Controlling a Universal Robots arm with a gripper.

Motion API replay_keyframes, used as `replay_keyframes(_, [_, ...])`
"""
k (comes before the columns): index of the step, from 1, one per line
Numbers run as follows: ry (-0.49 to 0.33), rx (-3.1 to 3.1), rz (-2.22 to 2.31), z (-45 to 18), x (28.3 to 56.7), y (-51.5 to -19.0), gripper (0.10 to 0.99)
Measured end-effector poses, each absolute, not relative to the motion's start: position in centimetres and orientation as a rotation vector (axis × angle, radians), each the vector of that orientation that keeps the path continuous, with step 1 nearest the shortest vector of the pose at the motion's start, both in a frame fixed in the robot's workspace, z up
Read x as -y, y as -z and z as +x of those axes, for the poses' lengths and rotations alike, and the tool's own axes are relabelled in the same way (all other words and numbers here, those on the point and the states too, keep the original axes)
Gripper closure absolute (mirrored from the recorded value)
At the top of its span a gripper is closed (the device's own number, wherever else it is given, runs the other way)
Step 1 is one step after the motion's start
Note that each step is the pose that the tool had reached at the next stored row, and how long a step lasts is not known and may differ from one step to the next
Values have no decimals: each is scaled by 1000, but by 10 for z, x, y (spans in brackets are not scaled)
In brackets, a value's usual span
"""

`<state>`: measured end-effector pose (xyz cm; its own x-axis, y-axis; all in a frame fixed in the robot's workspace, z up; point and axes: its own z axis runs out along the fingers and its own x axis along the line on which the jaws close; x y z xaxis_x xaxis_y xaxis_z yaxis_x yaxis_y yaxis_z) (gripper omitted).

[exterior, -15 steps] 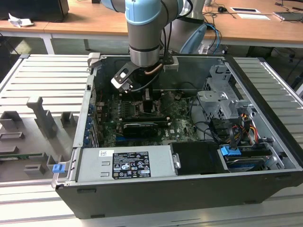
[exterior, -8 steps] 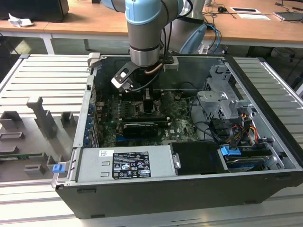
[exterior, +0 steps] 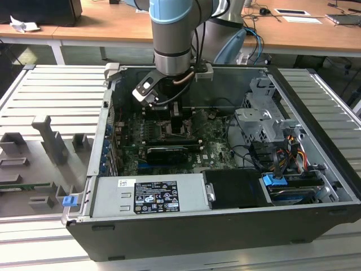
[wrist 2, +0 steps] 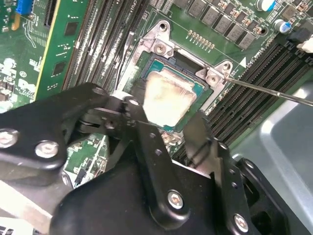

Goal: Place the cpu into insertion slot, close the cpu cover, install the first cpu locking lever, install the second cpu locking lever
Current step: 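Place the cpu into insertion slot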

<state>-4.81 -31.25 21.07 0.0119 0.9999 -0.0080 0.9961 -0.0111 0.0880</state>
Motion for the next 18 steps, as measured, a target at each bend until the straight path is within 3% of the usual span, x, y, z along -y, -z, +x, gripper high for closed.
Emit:
replay_keyframes(3, [-84,-2159,2184,-48,313,-214,690])
replay_keyframes(6, [-83,-2159,2184,-48,313,-217,980])
replay_keyframes(18, [-83,-2159,2184,-48,313,-219,980])
